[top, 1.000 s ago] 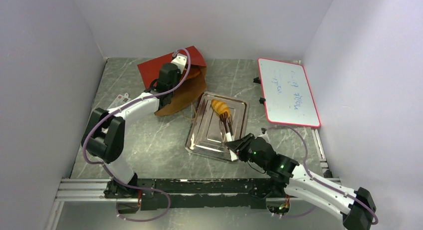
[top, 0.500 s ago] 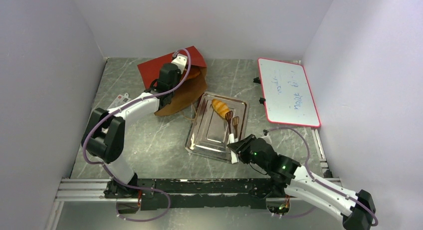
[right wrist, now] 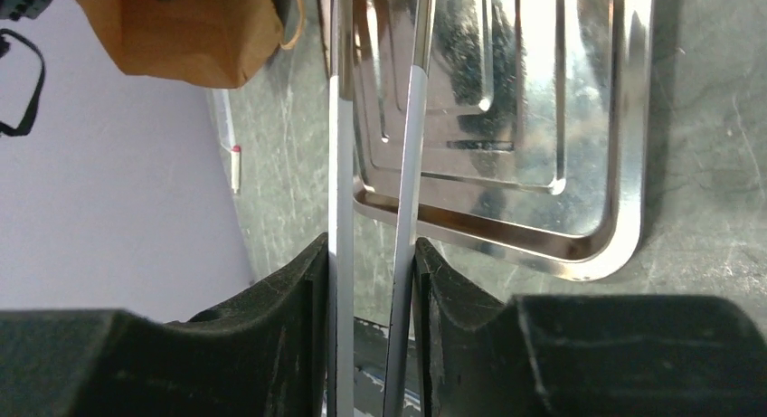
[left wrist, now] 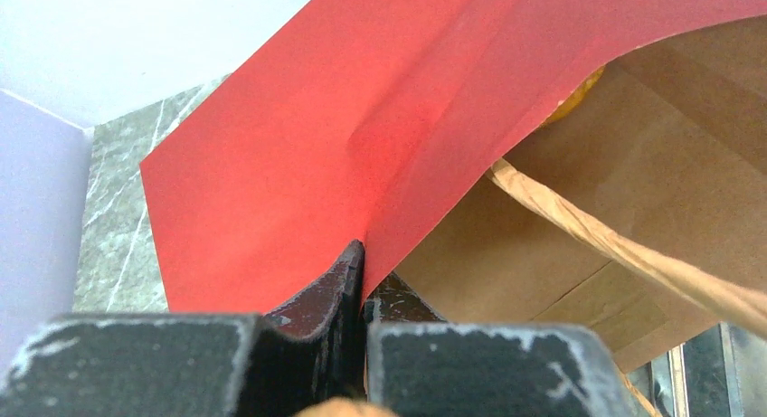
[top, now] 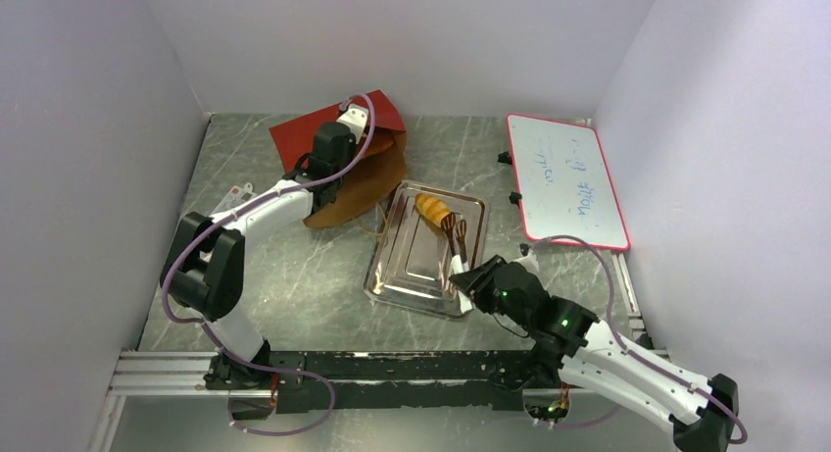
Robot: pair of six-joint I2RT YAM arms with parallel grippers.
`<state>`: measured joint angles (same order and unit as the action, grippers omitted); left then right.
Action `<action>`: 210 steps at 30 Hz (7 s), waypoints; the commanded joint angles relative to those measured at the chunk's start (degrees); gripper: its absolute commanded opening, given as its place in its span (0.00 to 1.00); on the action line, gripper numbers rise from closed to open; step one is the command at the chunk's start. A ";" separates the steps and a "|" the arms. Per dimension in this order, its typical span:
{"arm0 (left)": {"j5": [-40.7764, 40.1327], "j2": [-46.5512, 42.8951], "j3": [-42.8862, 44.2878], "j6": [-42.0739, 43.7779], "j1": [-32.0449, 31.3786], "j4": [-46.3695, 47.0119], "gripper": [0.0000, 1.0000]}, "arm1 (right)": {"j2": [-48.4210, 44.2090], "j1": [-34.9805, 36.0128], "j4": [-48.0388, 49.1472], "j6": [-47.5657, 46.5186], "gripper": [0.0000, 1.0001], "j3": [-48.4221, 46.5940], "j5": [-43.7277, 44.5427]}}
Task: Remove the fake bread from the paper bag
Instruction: Place the fake bread in the container, then take out the fake bread from the paper bag.
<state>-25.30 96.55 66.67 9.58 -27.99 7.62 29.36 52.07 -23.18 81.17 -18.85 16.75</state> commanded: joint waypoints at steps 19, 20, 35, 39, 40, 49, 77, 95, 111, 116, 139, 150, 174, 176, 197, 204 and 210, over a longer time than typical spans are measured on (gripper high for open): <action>4.21 -0.62 5.72 0.35 -0.39 -2.87 0.07 | 0.90 0.37 1.34 -9.17 0.35 -9.79 1.59; 4.89 -0.66 5.82 0.42 -0.48 -3.08 0.07 | 1.91 0.46 2.92 -9.44 0.35 -9.95 0.88; 7.67 -2.47 4.14 -0.18 -0.71 -4.57 0.07 | 23.16 2.16 29.47 -6.76 0.35 -11.83 -8.09; 8.40 -3.26 3.41 -0.51 -0.84 -4.49 0.07 | 30.41 2.12 36.49 -5.91 0.35 -13.54 -9.33; 8.44 -3.45 3.33 -0.53 -0.98 -4.49 0.07 | 32.18 2.09 38.09 -5.52 0.35 -13.92 -9.93; 8.78 -4.45 2.92 -0.88 -2.02 -5.02 0.07 | 46.40 -0.20 47.06 -4.36 0.36 -19.47 -11.87; 7.92 -7.82 -0.63 -1.76 -3.43 -4.20 0.07 | 64.13 -9.32 54.96 -3.97 0.40 -26.05 -18.56; 7.73 -7.35 -1.06 -1.59 -3.74 -3.72 0.07 | 69.96 -11.98 59.84 -3.47 0.43 -27.54 -21.28; 7.99 -7.89 -2.44 -2.10 -4.00 -3.49 0.07 | 77.49 -13.74 66.63 -4.26 0.41 -31.35 -23.68; 6.86 -7.60 -2.19 -2.20 -4.00 -3.74 0.07 | 78.10 -13.88 67.48 -4.36 0.20 -30.77 -24.04; 1.65 -1.19 5.50 -4.23 -4.09 -6.27 0.07 | 65.46 -13.53 63.58 -7.41 0.00 -22.83 -23.04; 0.65 -2.76 3.26 -2.73 -4.26 -5.23 0.07 | 63.53 -11.58 60.79 -4.60 0.17 -21.42 -21.66; 1.33 -6.68 -2.28 -2.30 -4.27 -0.81 0.07 | 71.30 -12.10 61.67 -4.48 0.42 -25.94 -22.90; 1.39 -6.93 -2.34 -2.29 -4.27 -0.84 0.07 | 72.07 -12.38 63.13 -4.52 0.42 -25.95 -22.83; 6.12 -8.48 -4.80 -2.90 -4.27 -2.14 0.07 | 84.05 -16.66 76.55 -3.83 0.43 -31.88 -27.80; 2.53 -5.99 -1.69 -3.53 -4.22 -5.12 0.07 | 81.70 -16.86 75.95 -4.64 0.04 -29.85 -27.76; -0.75 -3.42 1.51 -4.74 -4.18 -6.95 0.07 | 77.45 -16.92 75.44 -4.79 0.00 -26.49 -27.61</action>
<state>-22.55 91.50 64.93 6.37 -31.99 2.66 111.42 35.68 49.04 77.38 -47.37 -11.62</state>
